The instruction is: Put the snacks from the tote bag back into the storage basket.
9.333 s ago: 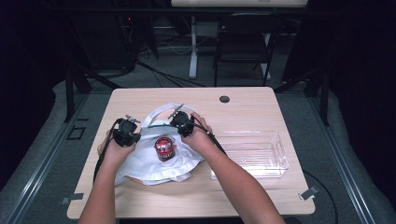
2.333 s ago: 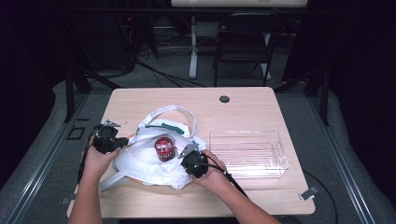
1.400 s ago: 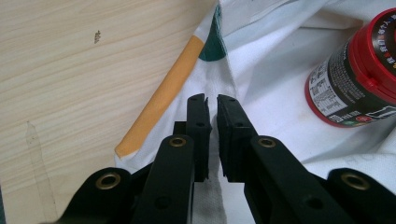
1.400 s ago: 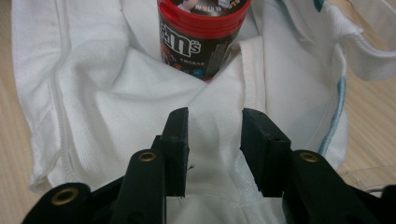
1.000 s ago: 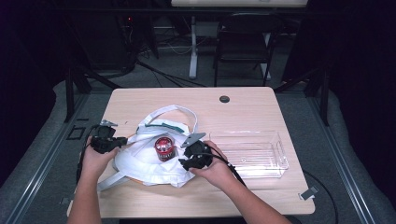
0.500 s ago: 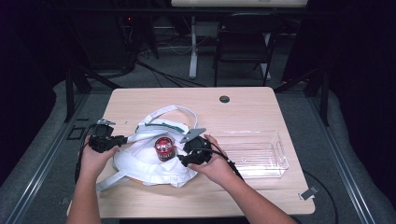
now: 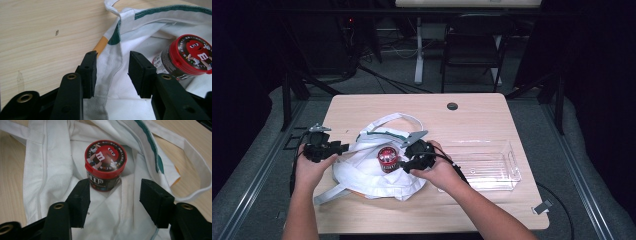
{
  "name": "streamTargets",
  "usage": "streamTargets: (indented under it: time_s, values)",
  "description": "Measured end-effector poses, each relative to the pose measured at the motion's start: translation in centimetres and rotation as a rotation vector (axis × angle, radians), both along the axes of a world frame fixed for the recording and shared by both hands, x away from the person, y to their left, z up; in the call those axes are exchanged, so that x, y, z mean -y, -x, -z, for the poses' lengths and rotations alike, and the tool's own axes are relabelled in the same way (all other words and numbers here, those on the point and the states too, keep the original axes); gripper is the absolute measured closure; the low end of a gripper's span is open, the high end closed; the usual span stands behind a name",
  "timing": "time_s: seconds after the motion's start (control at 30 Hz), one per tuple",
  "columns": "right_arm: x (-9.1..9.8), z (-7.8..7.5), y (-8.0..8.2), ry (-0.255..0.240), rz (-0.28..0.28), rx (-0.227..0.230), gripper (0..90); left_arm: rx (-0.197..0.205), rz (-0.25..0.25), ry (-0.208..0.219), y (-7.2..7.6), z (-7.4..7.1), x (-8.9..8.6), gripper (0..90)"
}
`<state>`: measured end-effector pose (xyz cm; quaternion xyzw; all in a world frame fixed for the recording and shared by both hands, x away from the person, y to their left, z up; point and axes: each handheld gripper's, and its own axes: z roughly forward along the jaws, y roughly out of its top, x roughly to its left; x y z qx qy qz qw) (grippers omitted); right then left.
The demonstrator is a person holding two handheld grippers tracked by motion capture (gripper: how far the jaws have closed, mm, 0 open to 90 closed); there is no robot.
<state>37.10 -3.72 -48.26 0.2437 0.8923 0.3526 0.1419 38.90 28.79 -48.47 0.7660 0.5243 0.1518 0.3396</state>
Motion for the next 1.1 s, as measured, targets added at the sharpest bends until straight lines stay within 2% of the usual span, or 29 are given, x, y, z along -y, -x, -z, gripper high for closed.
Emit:
streamTargets:
  time_s: [0.07, 0.23, 0.4, 0.8, 0.93, 1.1]
  values:
    - [-0.3, -0.1, -0.3, 0.017, -0.011, -0.004, 38.6, 0.005, 0.001, 0.003, 0.0, 0.0, 0.0, 56.5]
    - [-1.2, -0.5, -0.9, 0.023, -0.01, 0.01, 37.0, 0.003, 0.006, 0.013, 0.0, -0.2, -0.1, 53.5]
    - [-2.4, -0.9, -1.4, 0.045, 0.001, -0.006, 33.3, 0.006, 0.008, 0.004, 0.1, -0.3, 0.0, 52.5]
    - [-4.1, -1.0, -3.0, 0.095, 0.013, -0.099, 26.8, 0.005, 0.008, -0.002, 0.1, -0.3, 0.0, 51.7]
    - [-4.3, -0.8, -3.4, 0.095, 0.013, -0.132, 26.2, 0.003, 0.007, 0.0, 0.1, -0.3, 0.0, 51.7]
    - [-4.8, -0.6, -3.7, 0.102, 0.012, -0.143, 24.9, 0.003, 0.007, -0.001, 0.1, -0.3, 0.0, 51.7]
